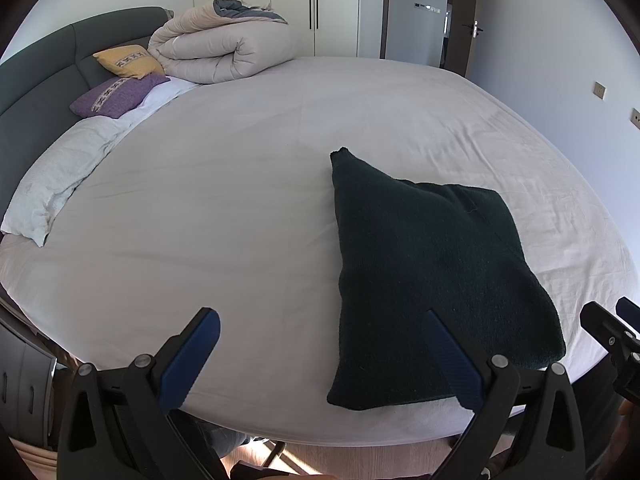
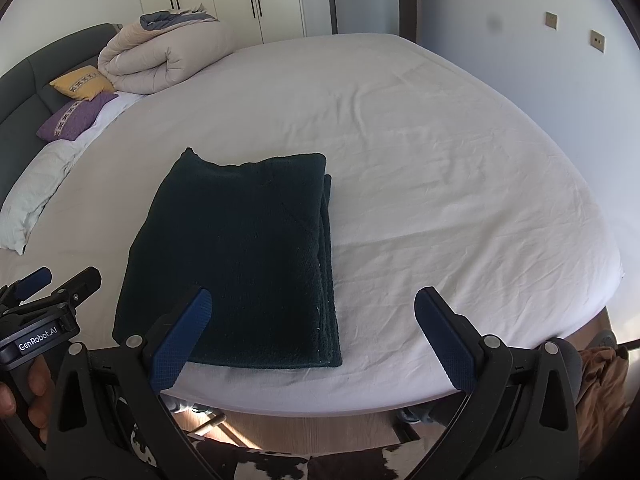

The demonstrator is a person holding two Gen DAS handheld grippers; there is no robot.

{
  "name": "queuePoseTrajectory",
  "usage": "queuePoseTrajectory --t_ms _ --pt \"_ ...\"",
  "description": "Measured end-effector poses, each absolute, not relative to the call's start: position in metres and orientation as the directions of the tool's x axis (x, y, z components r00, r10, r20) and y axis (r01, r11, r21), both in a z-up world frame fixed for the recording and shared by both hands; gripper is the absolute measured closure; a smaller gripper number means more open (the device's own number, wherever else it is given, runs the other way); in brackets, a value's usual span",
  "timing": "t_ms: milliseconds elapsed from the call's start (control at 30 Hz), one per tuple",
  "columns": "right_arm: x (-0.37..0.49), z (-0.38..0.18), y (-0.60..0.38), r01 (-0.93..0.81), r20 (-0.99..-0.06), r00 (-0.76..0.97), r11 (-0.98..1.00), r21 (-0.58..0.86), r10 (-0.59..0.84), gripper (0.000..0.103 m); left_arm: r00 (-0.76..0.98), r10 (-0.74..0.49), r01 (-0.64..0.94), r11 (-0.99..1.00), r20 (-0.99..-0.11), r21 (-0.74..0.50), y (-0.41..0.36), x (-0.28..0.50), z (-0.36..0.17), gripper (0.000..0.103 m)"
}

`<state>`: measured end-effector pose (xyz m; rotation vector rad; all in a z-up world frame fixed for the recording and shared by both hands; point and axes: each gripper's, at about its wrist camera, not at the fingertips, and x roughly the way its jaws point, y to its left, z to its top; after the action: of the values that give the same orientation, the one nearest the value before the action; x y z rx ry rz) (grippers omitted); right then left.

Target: Fold small clothes

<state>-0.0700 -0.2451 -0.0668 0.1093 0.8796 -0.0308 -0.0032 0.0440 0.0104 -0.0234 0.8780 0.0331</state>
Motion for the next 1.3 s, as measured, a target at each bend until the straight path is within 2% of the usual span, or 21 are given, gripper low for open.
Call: queuePoseTrajectory --t_ms 1300 --pt "-0.0704 -0.0733 -0.2429 0.077 -0.776 0.631 0.993 0.089 0.021 0.000 0.636 0.018 -0.035 0.999 -0.771 -0.005 0.0384 -0.0068 0.0057 0.000"
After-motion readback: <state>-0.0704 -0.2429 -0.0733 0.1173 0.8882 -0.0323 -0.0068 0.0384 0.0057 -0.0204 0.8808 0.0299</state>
